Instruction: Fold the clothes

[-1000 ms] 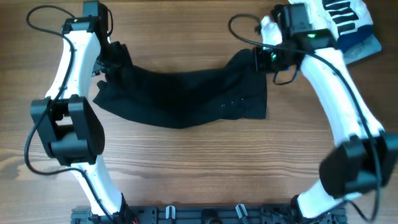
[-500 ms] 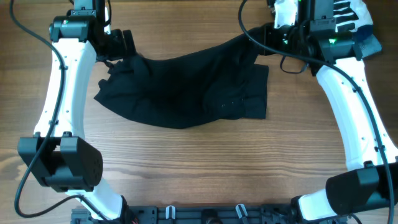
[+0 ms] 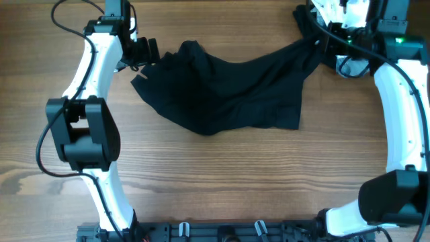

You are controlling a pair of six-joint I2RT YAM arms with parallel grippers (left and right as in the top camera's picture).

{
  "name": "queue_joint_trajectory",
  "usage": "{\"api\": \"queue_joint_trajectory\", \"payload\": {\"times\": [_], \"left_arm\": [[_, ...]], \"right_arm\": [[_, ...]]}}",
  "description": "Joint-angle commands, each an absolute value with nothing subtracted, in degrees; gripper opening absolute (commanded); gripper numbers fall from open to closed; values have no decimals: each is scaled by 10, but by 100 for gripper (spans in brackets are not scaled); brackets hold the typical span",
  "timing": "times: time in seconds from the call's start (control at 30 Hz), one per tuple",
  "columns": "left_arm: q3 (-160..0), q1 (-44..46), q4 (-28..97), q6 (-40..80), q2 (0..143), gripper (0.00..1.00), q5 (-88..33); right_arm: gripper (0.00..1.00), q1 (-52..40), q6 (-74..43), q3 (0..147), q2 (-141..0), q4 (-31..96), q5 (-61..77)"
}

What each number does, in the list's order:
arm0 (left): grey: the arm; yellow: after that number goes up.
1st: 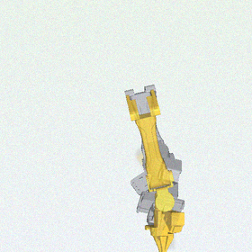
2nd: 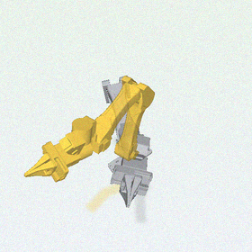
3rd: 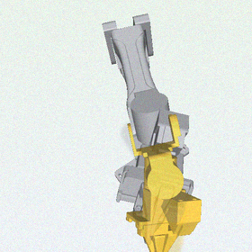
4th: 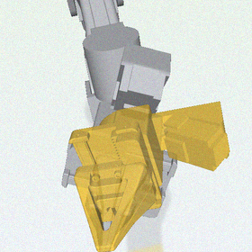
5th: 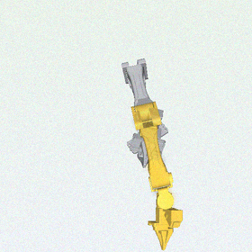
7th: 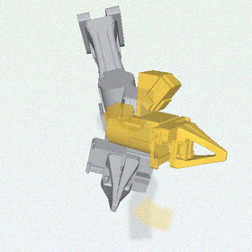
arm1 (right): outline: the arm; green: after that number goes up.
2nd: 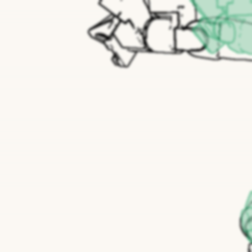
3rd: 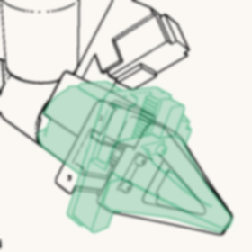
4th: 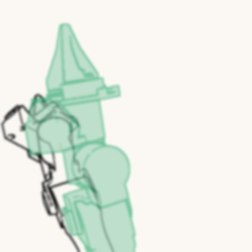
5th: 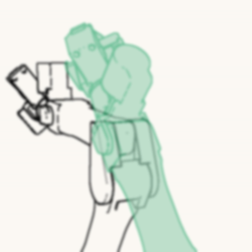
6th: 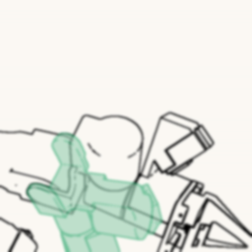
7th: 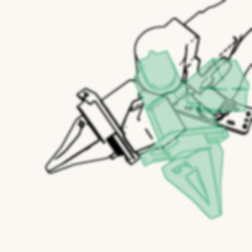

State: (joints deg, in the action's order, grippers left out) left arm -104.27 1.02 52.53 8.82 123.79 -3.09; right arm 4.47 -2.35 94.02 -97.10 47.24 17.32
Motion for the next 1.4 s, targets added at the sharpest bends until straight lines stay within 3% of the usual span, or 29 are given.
{"api": "queue_joint_trajectory", "payload": {"times": [0.0, 0.07, 0.23, 0.27, 0.6, 0.8, 1.03, 1.23, 1.37], "left_arm": [[-1050, 10, 539, 81, 1268, 94, -103], [-1050, 16, 562, 81, 1274, 87, -111], [-1015, 33, 596, 79, 1298, 46, -73], [-1006, 33, 602, 84, 1301, 44, -67], [-884, 27, 552, 207, 1303, 35, 7], [-796, -46, 538, 245, 1303, 28, -34], [-783, -143, 586, 227, 1302, 5, -34], [-783, -189, 623, 227, 1256, 4, -14], [-783, -174, 626, 196, 1127, 4, -16]], "right_arm": [[4, 43, -26, 948, -982, 472, 189], [4, 43, -26, 948, -982, 472, 189], [4, 43, -25, 948, -982, 473, 189], [4, 43, -25, 948, -982, 474, 189], [4, 43, -24, 948, -982, 476, 189], [4, 43, -15, 948, -982, 476, 189], [4, 43, -15, 948, -982, 476, 189], [4, 43, -15, 948, -982, 475, 189], [4, 43, -15, 948, -982, 475, 189]]}}
